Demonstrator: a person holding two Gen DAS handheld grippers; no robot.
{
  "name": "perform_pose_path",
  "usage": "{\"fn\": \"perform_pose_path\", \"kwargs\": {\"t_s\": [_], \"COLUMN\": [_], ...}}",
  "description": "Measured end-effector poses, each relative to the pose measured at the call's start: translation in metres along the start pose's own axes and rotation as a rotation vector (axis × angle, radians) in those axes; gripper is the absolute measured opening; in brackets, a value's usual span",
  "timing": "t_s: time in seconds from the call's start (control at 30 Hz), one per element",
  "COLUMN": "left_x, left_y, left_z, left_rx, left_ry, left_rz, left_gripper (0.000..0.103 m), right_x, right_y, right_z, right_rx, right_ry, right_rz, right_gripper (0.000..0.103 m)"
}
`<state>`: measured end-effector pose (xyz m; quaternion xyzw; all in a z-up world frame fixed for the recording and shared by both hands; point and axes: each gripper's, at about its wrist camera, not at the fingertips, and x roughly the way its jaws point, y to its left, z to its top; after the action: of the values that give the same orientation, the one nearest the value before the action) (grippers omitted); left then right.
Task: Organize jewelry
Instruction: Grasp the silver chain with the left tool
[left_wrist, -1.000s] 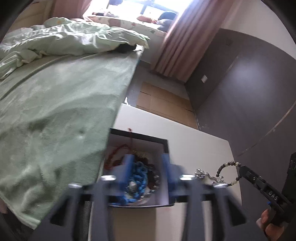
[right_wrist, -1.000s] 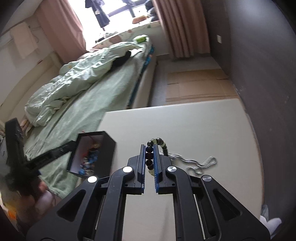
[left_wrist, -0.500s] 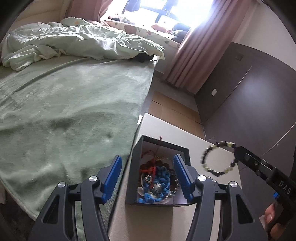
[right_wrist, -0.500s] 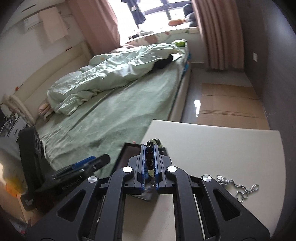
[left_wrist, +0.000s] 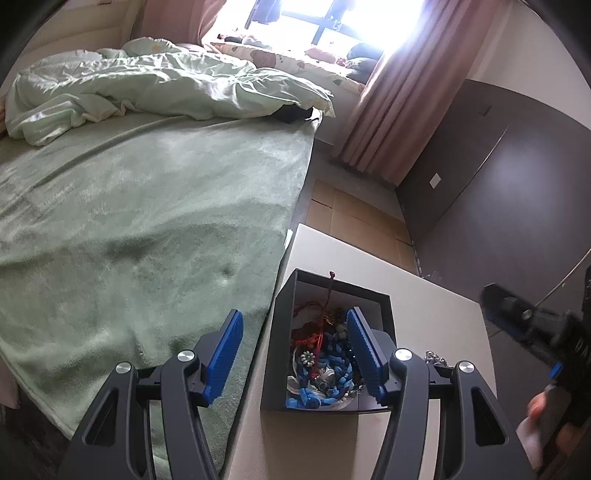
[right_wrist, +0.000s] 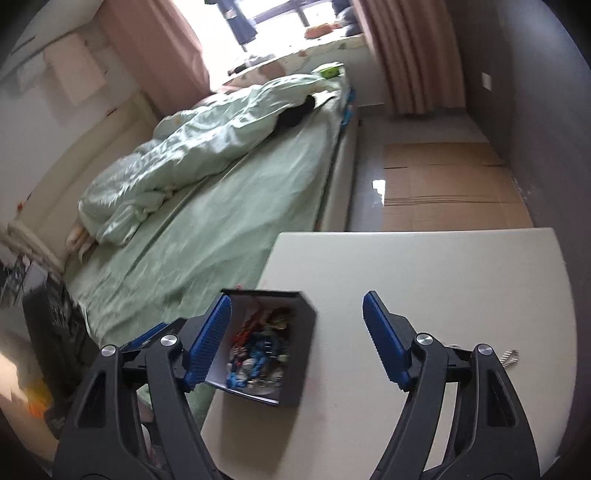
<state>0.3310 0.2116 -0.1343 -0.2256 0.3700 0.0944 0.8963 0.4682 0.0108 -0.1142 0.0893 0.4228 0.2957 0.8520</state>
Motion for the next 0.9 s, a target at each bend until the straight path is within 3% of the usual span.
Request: {"fn": "perform_pose_path", "kwargs": {"t_s": [0.3, 0.53, 0.73, 0.9], "left_x": [-0.001, 0.007, 0.021, 0.04], "left_y": [-0.037, -0.08, -0.13, -0.168], "left_z": [-0.006, -0.008, -0.011, -0.026], "left_rx": [0.121, 0.208, 0.299, 0.409], "left_ry": [-0.015, 0.018, 0.079, 0.145], "left_rz": [0.011, -0.031, -0.096, -0.131], "left_gripper": [0.061, 0.061, 0.061, 0.061], "right_x": [-0.036, -0.05, -0.057, -0.073], "right_y": [-0.06, -0.09, -0.117, -0.144], "right_z": [0.0, -0.007, -0.014, -0.016], "right_rx": [0.09, 0.122, 0.201, 0.252], "right_ry": [0.012, 0.029, 0.067, 0.067], "right_rz": [-0.055, -0.086, -0.06, -0.112], "right_gripper": [0.074, 0.074, 0.074, 0.074]}}
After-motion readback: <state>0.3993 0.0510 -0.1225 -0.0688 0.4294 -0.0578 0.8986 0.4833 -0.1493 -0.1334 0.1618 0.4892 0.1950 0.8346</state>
